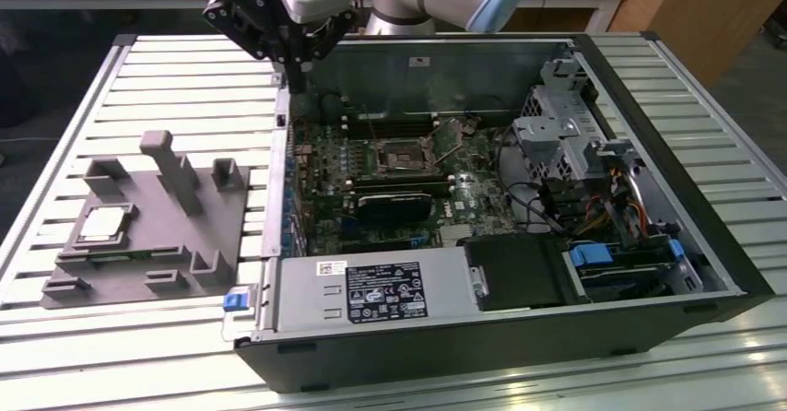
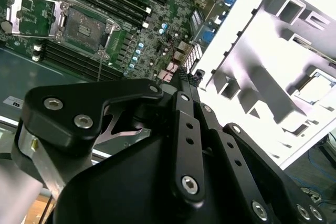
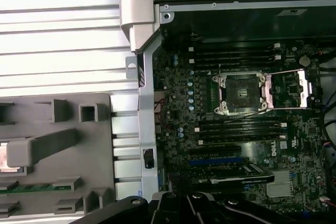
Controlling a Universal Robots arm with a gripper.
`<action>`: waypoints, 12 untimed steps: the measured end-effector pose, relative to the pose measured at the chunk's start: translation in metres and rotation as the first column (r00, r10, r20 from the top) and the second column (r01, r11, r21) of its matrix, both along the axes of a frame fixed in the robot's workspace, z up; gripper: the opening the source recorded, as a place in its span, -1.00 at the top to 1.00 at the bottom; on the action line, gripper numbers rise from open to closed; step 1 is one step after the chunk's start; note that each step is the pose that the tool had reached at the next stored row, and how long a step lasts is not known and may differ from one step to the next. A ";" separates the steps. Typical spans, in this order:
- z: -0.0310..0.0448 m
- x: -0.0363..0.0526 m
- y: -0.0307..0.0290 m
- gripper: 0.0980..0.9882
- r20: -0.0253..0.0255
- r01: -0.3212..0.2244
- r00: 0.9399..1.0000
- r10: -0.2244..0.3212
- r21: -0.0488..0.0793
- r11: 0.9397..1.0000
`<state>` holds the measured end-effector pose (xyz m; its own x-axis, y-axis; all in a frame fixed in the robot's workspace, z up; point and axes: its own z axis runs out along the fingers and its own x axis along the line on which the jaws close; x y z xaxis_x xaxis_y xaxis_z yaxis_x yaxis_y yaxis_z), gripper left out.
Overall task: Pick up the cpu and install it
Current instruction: 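Reach for the cpu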
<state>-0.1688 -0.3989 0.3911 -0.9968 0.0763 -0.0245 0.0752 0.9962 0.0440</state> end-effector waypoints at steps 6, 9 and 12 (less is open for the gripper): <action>-0.0003 -0.0032 0.0000 0.98 0.000 0.000 1.000 0.000 0.000 1.000; -0.0004 -0.0049 0.0000 0.98 0.000 0.000 1.000 0.000 0.000 1.000; -0.0005 -0.0067 0.0000 0.98 0.000 0.000 1.000 0.000 0.000 1.000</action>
